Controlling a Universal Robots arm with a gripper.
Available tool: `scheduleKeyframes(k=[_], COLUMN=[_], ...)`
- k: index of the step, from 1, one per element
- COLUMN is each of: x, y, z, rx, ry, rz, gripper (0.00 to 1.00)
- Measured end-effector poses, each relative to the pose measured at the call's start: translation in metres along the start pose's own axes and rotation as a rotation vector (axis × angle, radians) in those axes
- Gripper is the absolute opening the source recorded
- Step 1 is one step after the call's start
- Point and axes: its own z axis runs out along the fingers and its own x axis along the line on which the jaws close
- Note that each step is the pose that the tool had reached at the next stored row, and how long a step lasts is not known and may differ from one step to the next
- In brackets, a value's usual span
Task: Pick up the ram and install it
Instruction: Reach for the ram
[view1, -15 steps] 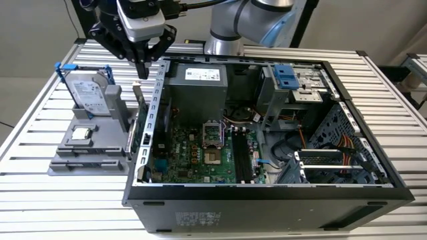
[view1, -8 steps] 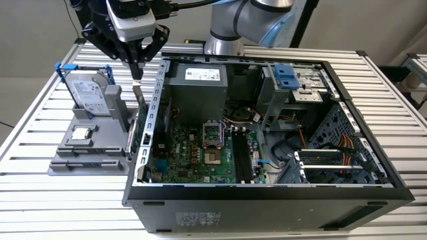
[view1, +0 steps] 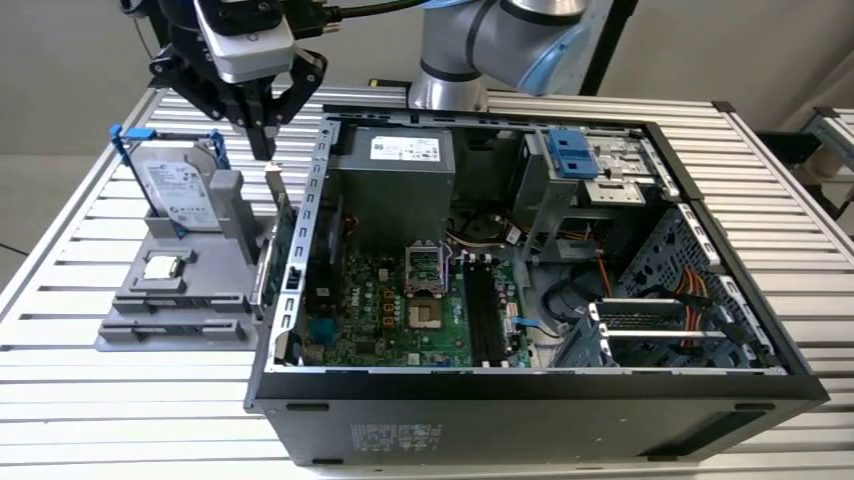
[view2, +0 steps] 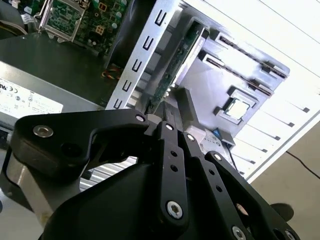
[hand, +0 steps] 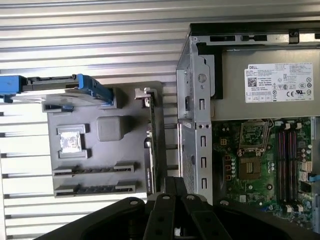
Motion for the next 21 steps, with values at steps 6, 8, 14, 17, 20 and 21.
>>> scheduleKeyframes(k=[6, 8, 14, 17, 20, 21], x=[0.0068, 0.0092, 0.0169, 0.0208, 0.025, 0.0264], y=[-0.0007, -0.0009, -0.0016, -0.002, -0.0025, -0.0026], z=[0.0001, 0.0001, 0.0001, 0.0002, 0.0002, 0.0002], rx=[0.0067, 0.0092, 0.0159, 0.0187, 0.0215, 0.0221], ry=[0.001, 0.0013, 0.002, 0.0021, 0.0023, 0.0024], rz=[0.0, 0.0, 0.0, 0.0, 0.0, 0.0], gripper=[0.0, 0.0, 0.0, 0.0, 0.0, 0.0])
